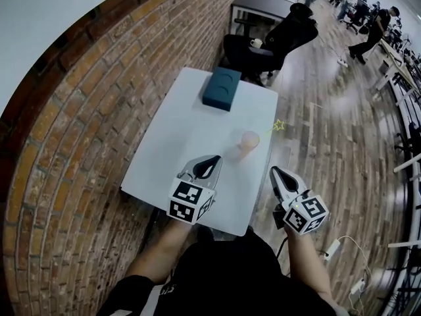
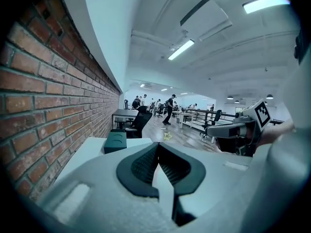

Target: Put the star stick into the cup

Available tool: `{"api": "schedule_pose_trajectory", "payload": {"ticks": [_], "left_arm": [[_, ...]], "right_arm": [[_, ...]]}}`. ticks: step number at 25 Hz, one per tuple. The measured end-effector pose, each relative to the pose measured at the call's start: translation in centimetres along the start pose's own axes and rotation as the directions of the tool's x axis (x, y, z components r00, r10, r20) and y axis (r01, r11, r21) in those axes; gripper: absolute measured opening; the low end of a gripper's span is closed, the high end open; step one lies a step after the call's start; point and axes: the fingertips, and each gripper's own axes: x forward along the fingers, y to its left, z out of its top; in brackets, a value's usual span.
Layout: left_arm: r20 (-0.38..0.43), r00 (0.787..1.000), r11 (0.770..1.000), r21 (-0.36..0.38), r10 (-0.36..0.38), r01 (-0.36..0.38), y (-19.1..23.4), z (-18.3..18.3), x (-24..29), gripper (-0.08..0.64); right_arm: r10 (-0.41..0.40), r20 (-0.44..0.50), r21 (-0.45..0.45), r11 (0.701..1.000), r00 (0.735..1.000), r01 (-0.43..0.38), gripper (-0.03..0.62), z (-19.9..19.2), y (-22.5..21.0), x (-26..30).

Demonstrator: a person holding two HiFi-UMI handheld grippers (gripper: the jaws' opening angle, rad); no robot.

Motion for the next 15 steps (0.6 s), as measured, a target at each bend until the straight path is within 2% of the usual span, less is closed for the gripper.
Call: {"api": "schedule_pose_trajectory", "payload": {"ticks": [3, 6, 13, 15], "left_arm": [[0.01, 0.999, 0.999, 0.007, 0.047, -0.047, -0.4, 0.6, -0.7, 0.006], [0.02, 0.996, 0.996, -0.021, 0.089, -0.088, -0.7, 1.4, -0.3, 0.006], [0.053, 0.991, 0.99, -0.081, 0.122, -0.117, -2.4, 3.9, 2.8, 0.006], [0.05, 0.992, 0.991, -0.066, 0.12, -0.116, -3.1, 4.3, 3.5, 0.006]], "right_arm": [[0.024, 0.045, -0.021, 1.0, 0.999, -0.023, -0.002, 1.7, 0.3, -1.2], [0.04, 0.074, -0.038, 0.999, 0.996, -0.038, -0.003, 3.3, -0.7, -2.2], [0.061, 0.146, -0.118, 0.992, 0.987, -0.044, -0.003, 7.3, -4.4, -5.3], [0.051, 0.15, -0.144, 0.989, 0.987, -0.03, -0.003, 7.7, -5.4, -6.0]]}}
